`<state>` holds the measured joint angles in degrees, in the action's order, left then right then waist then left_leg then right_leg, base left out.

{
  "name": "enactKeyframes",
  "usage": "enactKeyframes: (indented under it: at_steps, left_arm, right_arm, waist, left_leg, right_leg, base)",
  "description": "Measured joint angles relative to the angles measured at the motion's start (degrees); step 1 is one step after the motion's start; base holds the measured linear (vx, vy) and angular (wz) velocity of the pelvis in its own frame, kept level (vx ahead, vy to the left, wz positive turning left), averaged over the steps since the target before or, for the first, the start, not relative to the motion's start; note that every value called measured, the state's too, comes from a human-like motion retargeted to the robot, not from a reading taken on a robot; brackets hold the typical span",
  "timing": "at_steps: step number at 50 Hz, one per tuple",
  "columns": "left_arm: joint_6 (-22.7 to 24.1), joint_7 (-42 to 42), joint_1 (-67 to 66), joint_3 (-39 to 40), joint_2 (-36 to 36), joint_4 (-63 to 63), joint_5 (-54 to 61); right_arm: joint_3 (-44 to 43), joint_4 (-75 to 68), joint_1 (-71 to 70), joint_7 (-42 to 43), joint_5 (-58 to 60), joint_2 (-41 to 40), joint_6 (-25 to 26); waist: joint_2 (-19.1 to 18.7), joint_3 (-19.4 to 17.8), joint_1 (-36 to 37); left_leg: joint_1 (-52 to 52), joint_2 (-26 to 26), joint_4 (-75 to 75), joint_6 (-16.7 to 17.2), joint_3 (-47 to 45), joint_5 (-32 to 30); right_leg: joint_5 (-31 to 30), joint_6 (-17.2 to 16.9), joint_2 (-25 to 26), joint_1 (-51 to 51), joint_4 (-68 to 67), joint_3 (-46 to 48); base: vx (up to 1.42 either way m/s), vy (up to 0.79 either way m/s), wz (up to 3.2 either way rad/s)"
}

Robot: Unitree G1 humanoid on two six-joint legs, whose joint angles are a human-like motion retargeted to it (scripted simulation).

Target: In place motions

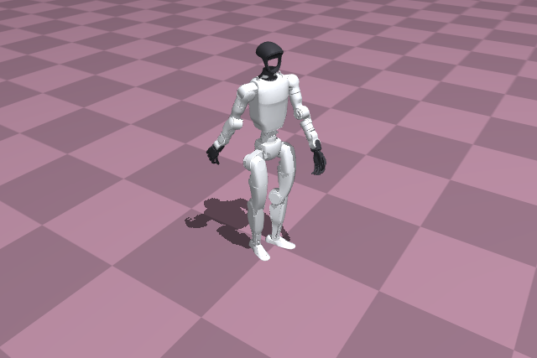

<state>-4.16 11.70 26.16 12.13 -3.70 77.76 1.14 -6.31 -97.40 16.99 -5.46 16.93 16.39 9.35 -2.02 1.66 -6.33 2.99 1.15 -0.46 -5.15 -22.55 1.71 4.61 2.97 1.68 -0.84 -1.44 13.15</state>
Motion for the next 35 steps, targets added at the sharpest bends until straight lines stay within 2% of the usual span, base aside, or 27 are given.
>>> enactKeyframes:
  at_steps: [5,8,14,20,23,27,31,35]
  left_arm:
    - [1.26,-1.15,1.08,-1.88,-0.43,-3.36,-1.94]
    - [1.71,-0.19,-1.72,-2.36,-0.56,-3.76,-3.75]
    - [1.85,1.13,-12.01,-1.92,-0.17,4.17,-7.98]
    - [0.18,-4.22,-25.06,5.34,-1.51,19.64,-11.99]
    - [-1.50,-3.90,-35.04,9.33,-1.99,19.64,-10.35]
    - [-1.22,-1.02,-45.23,13.12,-3.12,19.64,-9.81]
    - [-1.25,-1.08,-51.22,15.13,-4.10,19.64,-10.26]
    - [-2.03,-1.60,-51.59,15.44,-4.57,19.64,-9.50]
  right_arm:
    - [0.49,0.00,-0.87,1.39,-5.31,-0.86,1.23]
    - [2.86,0.00,-4.45,0.74,-6.73,-2.42,0.27]
    - [12.09,0.28,-16.25,0.08,-4.04,-6.13,-2.98]
    - [18.39,10.45,-29.61,-5.44,1.67,-9.87,-3.50]
    - [18.59,19.59,-33.47,-7.39,0.82,-11.86,-5.19]
    - [19.59,29.89,-36.71,-8.67,-3.96,-13.50,-8.08]
    - [19.93,34.58,-37.96,-7.51,-6.28,-14.34,-10.70]
    - [20.47,34.53,-36.23,-6.67,-6.54,-14.02,-11.44]
  waist:
    - [-0.51,0.13,0.21]
    - [-0.93,0.35,0.51]
    - [-1.39,0.52,2.41]
    - [-0.74,0.31,3.23]
    - [-0.77,0.30,2.54]
    - [-0.89,0.28,1.64]
    - [-0.58,0.20,1.12]
    - [0.00,0.24,0.88]
  left_leg:
    - [0.22,0.02,-0.03,0.03,-0.11,-0.02]
    - [0.21,0.16,-0.10,0.03,-0.08,0.02]
    - [-1.01,0.74,-0.36,0.11,-0.01,0.25]
    - [-1.99,1.53,-0.73,0.23,-0.21,0.41]
    - [-1.94,1.51,-0.79,0.36,0.28,0.49]
    - [-1.64,1.25,-0.73,0.41,0.57,0.54]
    - [-1.56,1.17,-0.61,0.40,0.98,0.55]
    - [-1.59,1.25,-0.57,0.35,1.44,0.51]
  right_leg:
    - [-0.11,0.07,0.04,-0.33,0.06,-0.09]
    - [-0.09,0.16,0.01,-0.43,0.06,-0.05]
    - [-0.04,0.47,-0.25,0.11,-0.11,0.06]
    - [-0.07,0.52,-0.95,0.25,-0.42,-0.17]
    - [0.07,0.49,-0.91,-0.02,-0.57,-0.15]
    - [0.18,0.37,-0.71,-0.31,-0.67,-0.32]
    - [0.27,0.35,-0.63,-0.17,-0.64,-0.06]
    - [0.37,0.34,-0.68,0.04,-0.64,0.34]
  base:
    - [0.00,0.00,0.00]
    - [0.00,0.00,0.00]
    - [0.01,0.04,0.00]
    - [0.00,0.01,-0.01]
    - [0.01,0.00,0.07]
    - [0.00,0.00,0.00]
    - [0.00,0.00,0.00]
    - [0.00,0.00,0.00]
